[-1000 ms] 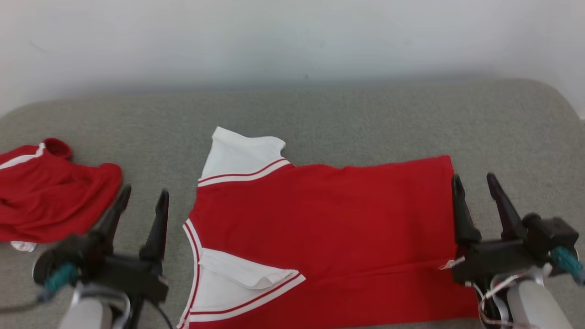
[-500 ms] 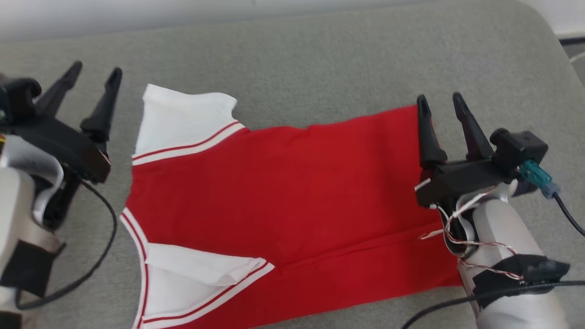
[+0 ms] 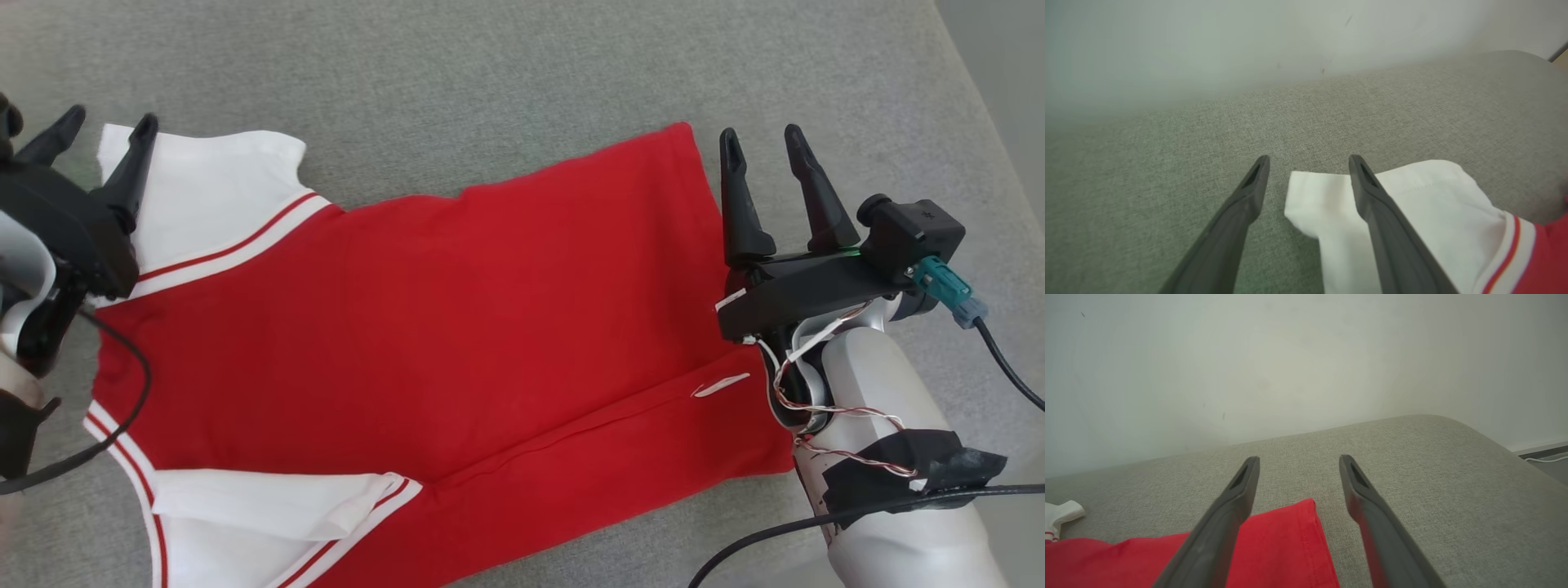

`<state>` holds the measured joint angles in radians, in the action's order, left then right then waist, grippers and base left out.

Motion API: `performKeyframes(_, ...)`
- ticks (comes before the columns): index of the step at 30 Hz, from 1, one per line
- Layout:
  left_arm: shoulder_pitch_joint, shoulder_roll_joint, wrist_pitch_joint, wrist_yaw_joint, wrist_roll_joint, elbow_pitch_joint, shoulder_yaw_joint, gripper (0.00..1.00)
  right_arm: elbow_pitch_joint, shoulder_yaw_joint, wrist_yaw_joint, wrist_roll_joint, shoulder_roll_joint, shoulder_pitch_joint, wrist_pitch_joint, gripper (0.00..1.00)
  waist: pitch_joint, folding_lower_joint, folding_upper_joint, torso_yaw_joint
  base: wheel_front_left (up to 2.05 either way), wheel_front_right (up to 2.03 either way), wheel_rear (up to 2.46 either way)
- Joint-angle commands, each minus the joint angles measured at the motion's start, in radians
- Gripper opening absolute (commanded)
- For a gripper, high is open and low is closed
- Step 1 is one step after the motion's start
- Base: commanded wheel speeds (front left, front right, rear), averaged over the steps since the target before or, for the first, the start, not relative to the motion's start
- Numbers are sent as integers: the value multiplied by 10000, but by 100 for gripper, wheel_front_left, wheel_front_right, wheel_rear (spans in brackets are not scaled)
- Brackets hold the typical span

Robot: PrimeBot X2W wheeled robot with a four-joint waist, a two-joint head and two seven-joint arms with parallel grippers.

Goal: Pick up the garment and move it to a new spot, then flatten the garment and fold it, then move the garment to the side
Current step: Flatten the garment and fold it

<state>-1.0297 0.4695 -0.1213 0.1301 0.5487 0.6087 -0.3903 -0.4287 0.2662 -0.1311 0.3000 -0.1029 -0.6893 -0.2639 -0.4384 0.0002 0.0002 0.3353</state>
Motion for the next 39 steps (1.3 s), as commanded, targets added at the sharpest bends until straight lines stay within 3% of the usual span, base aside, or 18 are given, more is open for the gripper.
performKeyframes(1, -60, 134, 71, -12, -121, 209, -84, 100, 82, -15, 6, -8, 8, -48, -14, 100, -130, -2, -2, 157, 0, 0, 0)
performKeyframes(10, -144, 35, -74, -12, 218, 677, -439, 100, 107, -107, 6, -127, -16, 54, -15, 100, -9, -2, -2, -65, 0, 0, 0)
performKeyframes(11, -141, 7, -100, -12, 279, 752, -487, 77, 106, -87, 6, -130, 4, 31, -15, 100, -11, -2, -2, -79, 0, 0, 0)
performKeyframes(12, -157, -18, -169, -12, 355, 809, -526, 11, 91, -53, 6, -126, 23, 4, -14, 100, -17, -2, -2, -83, 0, 0, 0)
performKeyframes(13, -172, -54, -185, -12, 442, 817, -577, 0, 44, -6, 6, -110, 35, -27, -14, 100, -25, -2, -2, -81, 0, 0, 0)
performKeyframes(23, -412, 33, 402, -11, 1025, 537, -954, 0, -1659, 316, 6, 111, -192, -688, 114, 100, 84, -2, -2, -186, 0, 0, 0)
performKeyframes(39, -120, -114, 1422, -11, 1390, -1175, -1873, 0, -5572, 382, 6, 886, -824, -3071, 1380, 100, 85, -2, -2, -1245, 0, 0, 0)
